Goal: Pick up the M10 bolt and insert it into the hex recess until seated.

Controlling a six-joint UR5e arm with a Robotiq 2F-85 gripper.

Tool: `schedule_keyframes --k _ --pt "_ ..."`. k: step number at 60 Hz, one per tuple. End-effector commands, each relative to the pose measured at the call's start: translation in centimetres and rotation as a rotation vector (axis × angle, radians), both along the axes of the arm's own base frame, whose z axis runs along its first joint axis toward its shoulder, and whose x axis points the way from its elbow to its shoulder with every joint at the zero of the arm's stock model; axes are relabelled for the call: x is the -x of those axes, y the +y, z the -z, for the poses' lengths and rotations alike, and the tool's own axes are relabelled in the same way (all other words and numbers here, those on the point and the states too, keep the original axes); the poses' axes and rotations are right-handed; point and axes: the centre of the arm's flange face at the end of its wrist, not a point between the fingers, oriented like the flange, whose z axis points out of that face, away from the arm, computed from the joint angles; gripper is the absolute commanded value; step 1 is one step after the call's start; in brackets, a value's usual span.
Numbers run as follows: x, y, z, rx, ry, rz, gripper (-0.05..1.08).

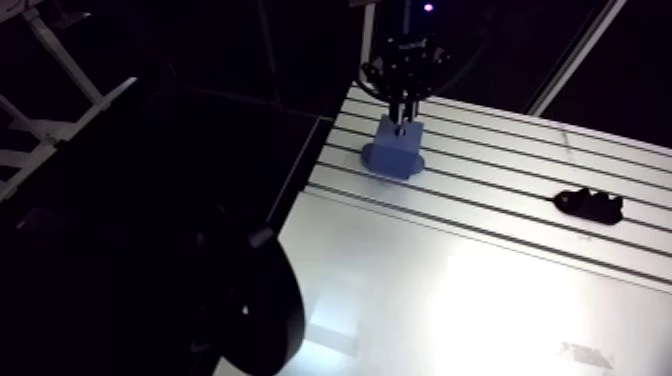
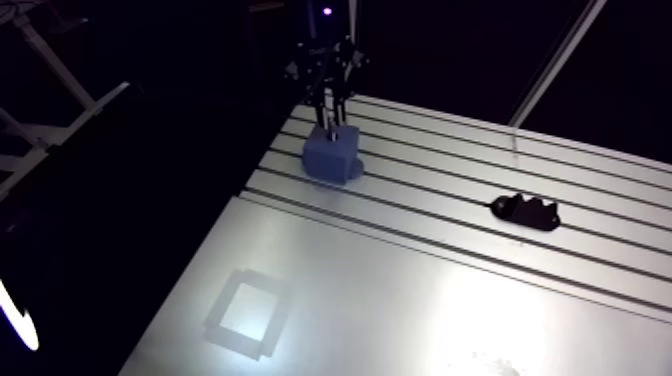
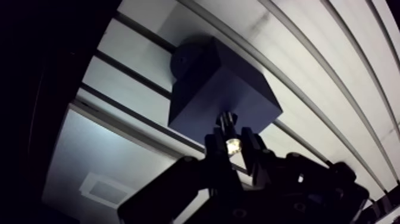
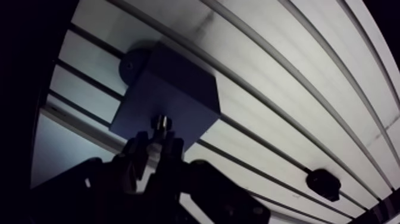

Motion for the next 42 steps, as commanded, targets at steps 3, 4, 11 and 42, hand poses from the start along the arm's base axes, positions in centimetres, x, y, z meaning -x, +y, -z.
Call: schedule_keyframes --k 3,4,11,42 --pt "-0.04 -0.06 0.04 -0.001 0.0 0.0 1.08" --pt "-0.04 -0.06 0.04 -0.001 0.0 0.0 1.08" --pt "-0.07 -0.06 0.19 -0.001 -0.004 -0.003 1.08" --pt "-0.13 -0.05 0.37 -0.002 -0.009 -0.013 1.07"
